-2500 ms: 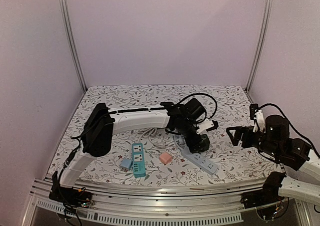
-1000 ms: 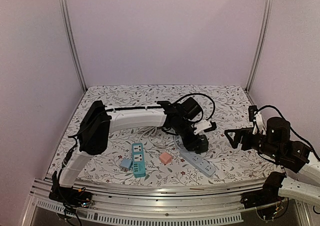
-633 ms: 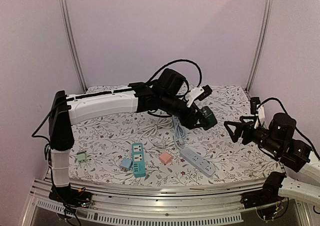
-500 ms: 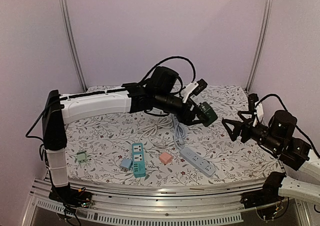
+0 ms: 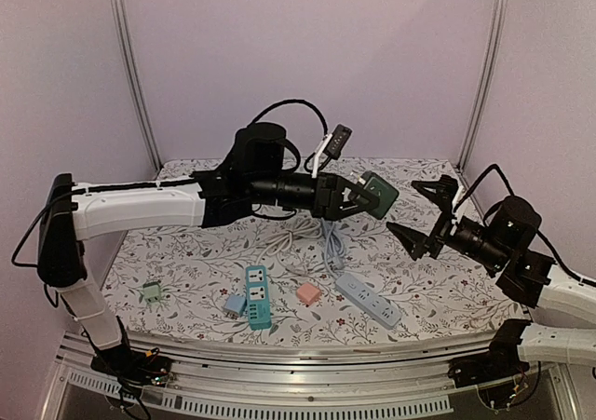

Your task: Insert the plug

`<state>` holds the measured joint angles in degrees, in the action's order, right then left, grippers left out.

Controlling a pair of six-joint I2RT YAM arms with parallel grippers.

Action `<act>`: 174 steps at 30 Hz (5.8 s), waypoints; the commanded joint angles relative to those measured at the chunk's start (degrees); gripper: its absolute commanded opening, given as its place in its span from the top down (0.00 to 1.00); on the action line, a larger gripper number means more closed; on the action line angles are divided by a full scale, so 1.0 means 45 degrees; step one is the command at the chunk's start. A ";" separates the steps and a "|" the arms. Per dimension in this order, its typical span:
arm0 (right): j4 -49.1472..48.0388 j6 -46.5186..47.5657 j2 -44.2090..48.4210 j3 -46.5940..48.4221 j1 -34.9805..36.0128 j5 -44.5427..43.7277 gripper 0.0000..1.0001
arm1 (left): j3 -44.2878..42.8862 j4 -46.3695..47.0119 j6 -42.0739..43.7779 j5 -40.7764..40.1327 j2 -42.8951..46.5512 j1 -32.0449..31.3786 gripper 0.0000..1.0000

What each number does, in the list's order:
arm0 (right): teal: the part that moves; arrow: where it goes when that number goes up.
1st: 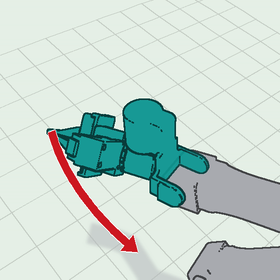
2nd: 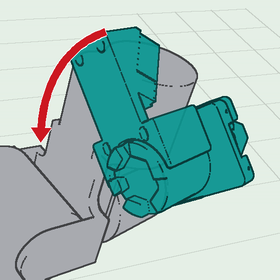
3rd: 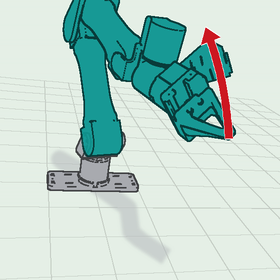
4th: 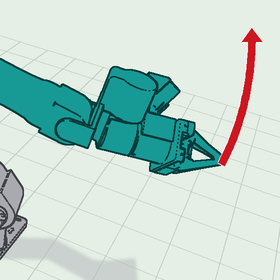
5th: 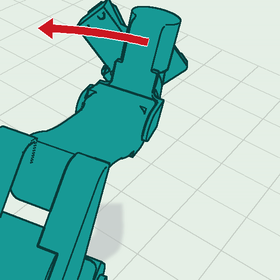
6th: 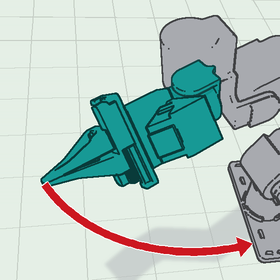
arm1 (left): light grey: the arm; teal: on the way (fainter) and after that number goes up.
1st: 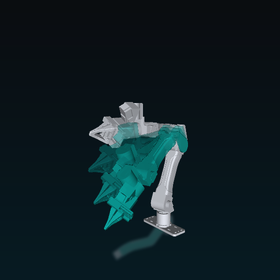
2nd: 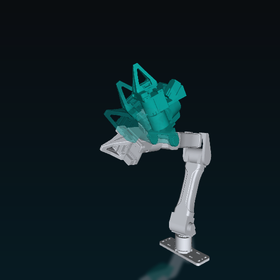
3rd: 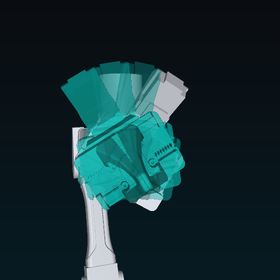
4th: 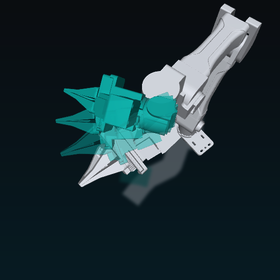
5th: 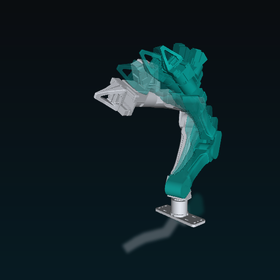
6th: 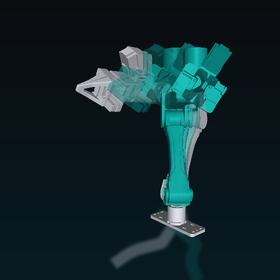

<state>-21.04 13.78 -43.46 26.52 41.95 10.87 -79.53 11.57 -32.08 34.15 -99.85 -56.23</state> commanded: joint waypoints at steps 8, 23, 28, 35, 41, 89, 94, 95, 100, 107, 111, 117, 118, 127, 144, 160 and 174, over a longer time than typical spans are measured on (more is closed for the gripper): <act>-0.4057 0.1433 -0.1929 0.0028 0.0354 0.2064 0.01 | 0.1348 0.4863 -0.4482 0.0794 0.0591 0.0326 1.00; -0.4794 0.2638 -0.2705 0.0910 0.1393 0.0924 0.08 | 0.1589 0.7162 -0.6731 0.1107 -0.0383 0.0346 1.00; -0.4798 0.2940 -0.2610 0.1026 0.1690 0.0584 0.11 | 0.1637 0.7261 -0.6913 0.1063 -0.0447 0.0330 1.00; -0.4487 0.3409 -0.2799 0.1294 0.1972 0.0091 0.22 | 0.1703 0.7469 -0.7258 0.1064 -0.0545 0.0327 1.00; -0.4045 0.3755 -0.2967 0.1643 0.2262 -0.0086 0.32 | 0.1870 0.7617 -0.7301 0.0985 -0.0561 0.0327 1.00; -0.3567 0.3487 -0.4123 0.1216 0.2667 -1.1283 1.00 | 0.1611 -0.5199 -0.4504 -1.0584 -0.0511 -0.1113 0.01; -0.3715 0.3602 -0.4384 0.1160 0.2612 -1.2589 1.00 | 0.0770 -0.5886 -0.5918 -1.2090 -0.1814 -0.2197 0.01; -0.3737 0.3579 -0.4365 0.1089 0.2569 -1.2667 1.00 | 0.0613 -0.6064 -0.6285 -1.2305 -0.1973 -0.2369 0.01; -0.3740 0.3351 -0.3818 0.0645 0.2320 -1.3078 1.00 | -0.0822 -0.8000 -0.8380 -1.2420 -0.3021 -0.2742 0.01; -0.3605 0.3025 -0.2549 0.0072 0.2128 -1.3115 1.00 | -0.2730 -1.0047 -1.0186 -1.1914 -0.4226 -0.3143 0.01; -0.3548 0.2901 -0.2052 -0.0098 0.2121 -1.3141 1.00 | -0.4858 -1.2215 -1.0835 -1.1371 -0.5347 -0.3245 0.01; -0.3518 0.2741 -0.1611 -0.0440 0.2122 -1.3222 1.00 | -0.5803 -1.3165 -1.2091 -1.1410 -0.6232 -0.3457 0.01; -0.3510 0.2724 -0.1548 -0.0471 0.2122 -1.3252 1.00 | -0.5889 -1.3190 -1.2235 -1.1404 -0.6373 -0.3488 0.01; -0.3526 0.2534 -0.1521 -0.0680 0.2102 -1.3080 1.00 | -0.7056 -1.3313 -1.3181 -1.1007 -0.7790 -0.3518 0.04; -0.3548 0.2504 -0.1400 -0.0871 0.2103 -1.2924 1.00 | -1.0097 -1.4846 -1.1903 -1.1389 -0.9898 -0.3423 0.26; -0.3473 0.2289 -0.1279 -0.0991 0.2102 -1.2778 1.00 | -0.8725 -1.4047 -0.9315 -1.1498 -0.9458 -0.3020 0.59; -0.3272 0.2397 -0.1396 -0.0943 0.2093 -1.2779 1.00 | -0.5030 -1.0769 -0.2474 -1.0696 -0.7340 -0.1911 0.61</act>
<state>-35.03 24.86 -50.15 22.52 51.68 -46.72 -105.45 -37.82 -55.18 -15.16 -133.34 -66.92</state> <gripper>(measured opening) 0.596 0.466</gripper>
